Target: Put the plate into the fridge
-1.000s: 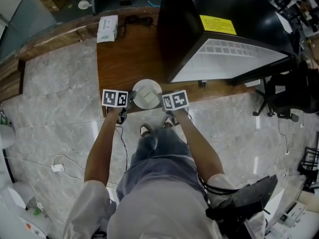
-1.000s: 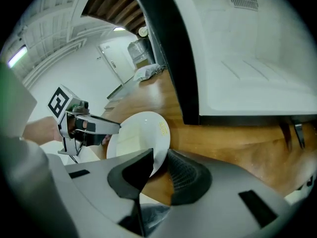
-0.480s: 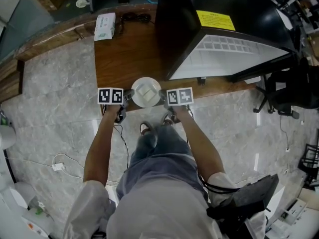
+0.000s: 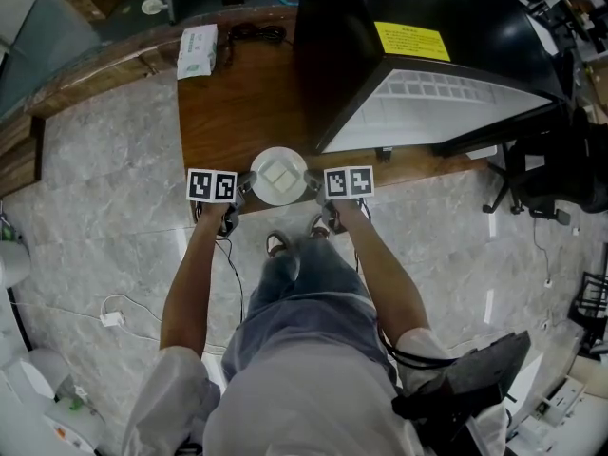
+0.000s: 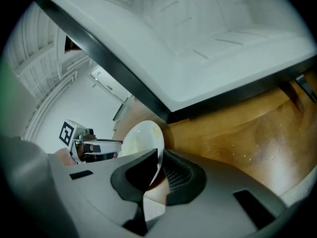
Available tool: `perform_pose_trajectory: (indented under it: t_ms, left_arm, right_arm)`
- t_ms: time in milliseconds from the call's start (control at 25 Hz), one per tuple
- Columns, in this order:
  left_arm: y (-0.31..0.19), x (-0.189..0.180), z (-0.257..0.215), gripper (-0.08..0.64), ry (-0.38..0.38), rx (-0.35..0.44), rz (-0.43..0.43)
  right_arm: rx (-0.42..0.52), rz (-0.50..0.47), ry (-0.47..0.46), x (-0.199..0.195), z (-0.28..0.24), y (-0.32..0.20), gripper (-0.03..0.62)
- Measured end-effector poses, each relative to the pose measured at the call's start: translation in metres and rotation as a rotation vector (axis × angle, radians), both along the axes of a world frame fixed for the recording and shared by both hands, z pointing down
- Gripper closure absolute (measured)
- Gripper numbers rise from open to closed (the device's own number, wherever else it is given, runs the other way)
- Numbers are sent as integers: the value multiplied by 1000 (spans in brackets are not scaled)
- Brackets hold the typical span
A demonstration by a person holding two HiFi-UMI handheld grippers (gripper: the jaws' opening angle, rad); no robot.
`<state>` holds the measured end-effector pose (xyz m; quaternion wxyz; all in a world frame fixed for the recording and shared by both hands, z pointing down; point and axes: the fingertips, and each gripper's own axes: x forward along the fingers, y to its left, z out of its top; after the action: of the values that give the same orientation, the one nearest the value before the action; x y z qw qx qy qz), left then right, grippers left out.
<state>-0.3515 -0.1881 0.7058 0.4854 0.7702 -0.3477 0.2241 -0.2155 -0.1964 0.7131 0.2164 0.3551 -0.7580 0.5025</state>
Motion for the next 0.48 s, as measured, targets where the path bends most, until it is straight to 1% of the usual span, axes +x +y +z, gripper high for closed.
perform_pose_trajectory:
  t_ms: [80, 160, 240, 360, 400, 480]
  left_arm:
    - [1, 1, 2, 499, -57, 21, 80]
    - [2, 3, 1, 491, -75, 34, 121]
    - [3, 6, -1, 486, -57, 24, 118]
    - [2, 10, -2, 483, -21, 3, 94]
    - [1, 9, -2, 482, -19, 0, 85]
    - [-3, 6, -1, 482, -17, -5, 63]
  right_arm:
    - [-27, 12, -26, 0, 1, -2, 552]
    - [-58, 6, -35, 1, 0, -1, 552]
    - [-115, 8, -83, 0, 0, 2, 552]
    - [-198, 41, -210, -5, -1, 5, 547]
    - [-206, 46, -234, -6, -1, 4, 545]
    - [-203, 31, -237, -7, 0, 3, 549]
